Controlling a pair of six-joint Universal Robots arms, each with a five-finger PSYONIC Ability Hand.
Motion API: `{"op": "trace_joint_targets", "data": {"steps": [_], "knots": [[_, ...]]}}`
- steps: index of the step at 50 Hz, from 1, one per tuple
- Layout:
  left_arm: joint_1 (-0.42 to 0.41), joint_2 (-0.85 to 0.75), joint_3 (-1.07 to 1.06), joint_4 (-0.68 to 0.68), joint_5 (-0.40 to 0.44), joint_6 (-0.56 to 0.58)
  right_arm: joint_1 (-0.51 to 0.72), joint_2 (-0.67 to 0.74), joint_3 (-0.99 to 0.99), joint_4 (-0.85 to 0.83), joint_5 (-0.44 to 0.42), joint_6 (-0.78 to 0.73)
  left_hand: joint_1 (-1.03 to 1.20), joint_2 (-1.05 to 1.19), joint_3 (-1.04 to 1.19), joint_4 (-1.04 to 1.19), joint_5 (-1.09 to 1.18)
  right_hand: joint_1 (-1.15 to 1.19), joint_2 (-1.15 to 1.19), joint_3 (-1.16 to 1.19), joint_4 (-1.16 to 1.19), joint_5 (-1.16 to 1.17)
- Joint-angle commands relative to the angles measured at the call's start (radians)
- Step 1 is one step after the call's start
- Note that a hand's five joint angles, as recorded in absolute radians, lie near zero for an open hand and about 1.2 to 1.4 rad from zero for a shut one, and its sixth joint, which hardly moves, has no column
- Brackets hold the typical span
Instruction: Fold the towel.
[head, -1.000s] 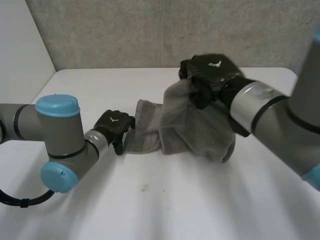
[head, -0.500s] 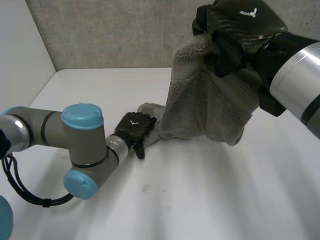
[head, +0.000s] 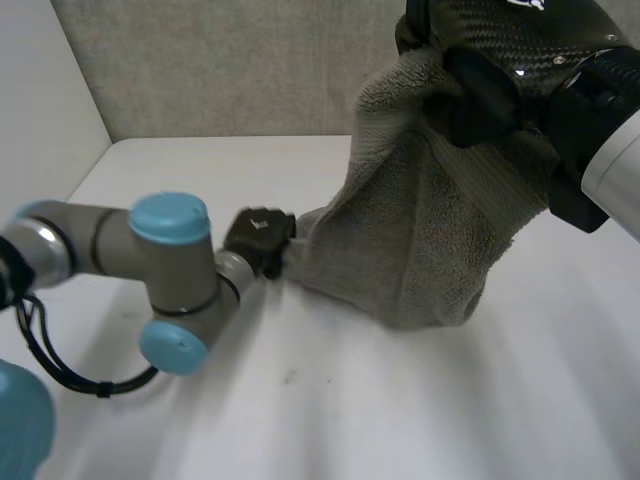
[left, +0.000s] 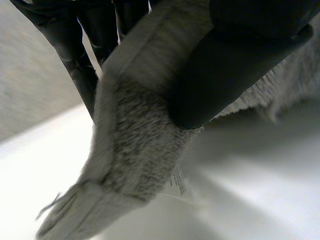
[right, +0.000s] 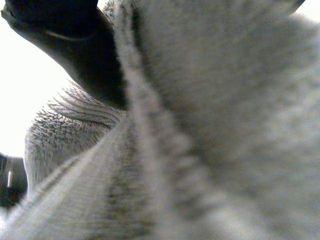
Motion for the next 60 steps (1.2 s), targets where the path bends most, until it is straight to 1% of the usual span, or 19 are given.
{"op": "trace_joint_targets", "data": {"steps": [1,3,8,12,17,22,24,31,33,34,38,44,46,47,49,52,55,58,60], "knots": [[0.136,0.209,-0.035,-0.021,0.005,0.004,-0.135,0.050,0.027,0.015,-0.146,-0.228,0.211,0.184,0.183,0.183,0.197,0.081,0.104,0.074,0.059,0.079],[0.197,0.296,-0.046,-0.047,0.016,0.001,-0.181,0.101,0.013,0.046,-0.195,-0.285,0.211,0.184,0.183,0.183,0.197,0.081,0.104,0.074,0.059,0.079],[0.239,0.376,-0.070,-0.102,0.019,0.000,-0.207,0.180,-0.025,0.116,-0.228,-0.299,0.211,0.184,0.183,0.183,0.197,0.081,0.104,0.074,0.059,0.079],[0.239,0.390,-0.101,-0.130,0.021,0.001,-0.210,0.240,-0.042,0.147,-0.229,-0.317,0.211,0.184,0.183,0.183,0.197,0.081,0.104,0.074,0.059,0.079],[0.237,0.404,-0.161,-0.162,0.039,0.004,-0.213,0.320,-0.028,0.179,-0.229,-0.443,0.211,0.184,0.183,0.183,0.197,0.081,0.104,0.074,0.059,0.079],[0.228,0.370,-0.175,-0.201,0.068,0.053,-0.200,0.430,-0.033,0.235,-0.202,-0.665,0.211,0.184,0.183,0.183,0.197,0.081,0.104,0.074,0.059,0.079],[0.226,0.344,-0.156,-0.201,0.070,0.078,-0.198,0.452,-0.051,0.222,-0.198,-0.673,0.211,0.184,0.183,0.183,0.197,0.081,0.104,0.074,0.059,0.079],[0.225,0.230,0.106,-0.179,0.059,0.152,-0.170,0.544,-0.277,0.001,-0.090,-0.546,0.211,0.184,0.183,0.183,0.197,0.081,0.104,0.074,0.059,0.079],[0.225,0.194,0.294,-0.170,0.045,0.129,-0.163,0.549,-0.365,-0.185,-0.009,-0.433,0.211,0.184,0.183,0.183,0.197,0.081,0.104,0.074,0.059,0.079],[0.225,0.194,0.295,-0.170,0.045,0.129,-0.163,0.549,-0.366,-0.186,-0.008,-0.432,0.211,0.184,0.183,0.183,0.197,0.081,0.104,0.074,0.059,0.079],[0.225,0.186,0.477,-0.136,-0.018,0.029,-0.161,0.527,-0.375,-0.440,0.053,-0.296,0.211,0.184,0.183,0.183,0.197,0.081,0.104,0.074,0.059,0.079],[0.226,0.200,0.488,-0.145,-0.035,-0.039,-0.160,0.487,-0.298,-0.431,0.009,-0.265,0.211,0.184,0.183,0.183,0.197,0.081,0.104,0.074,0.059,0.079],[0.223,0.227,0.407,-0.202,-0.033,-0.039,-0.161,0.471,-0.230,-0.340,-0.084,-0.283,0.211,0.184,0.183,0.183,0.197,0.081,0.104,0.074,0.059,0.079],[0.223,0.227,0.407,-0.202,-0.033,-0.039,-0.161,0.471,-0.229,-0.339,-0.085,-0.283,0.211,0.184,0.183,0.183,0.197,0.081,0.104,0.074,0.059,0.079],[0.223,0.266,0.269,-0.245,-0.022,-0.037,-0.169,0.474,-0.159,-0.222,-0.187,-0.346,0.211,0.184,0.183,0.183,0.197,0.081,0.104,0.074,0.059,0.079],[0.226,0.293,0.139,-0.244,-0.019,-0.035,-0.184,0.477,-0.081,-0.096,-0.238,-0.481,0.211,0.184,0.183,0.183,0.197,0.081,0.104,0.074,0.059,0.079],[0.226,0.304,0.080,-0.239,-0.015,-0.035,-0.197,0.480,-0.036,-0.037,-0.241,-0.572,0.211,0.184,0.183,0.183,0.197,0.081,0.104,0.074,0.059,0.079],[0.234,0.330,-0.021,-0.237,-0.004,-0.035,-0.230,0.480,0.059,0.066,-0.240,-0.790,0.211,0.184,0.183,0.183,0.197,0.081,0.104,0.074,0.059,0.079],[0.240,0.358,-0.102,-0.236,0.013,-0.035,-0.264,0.478,0.142,0.148,-0.237,-1.009,0.211,0.184,0.183,0.183,0.197,0.081,0.104,0.074,0.059,0.079]]}}
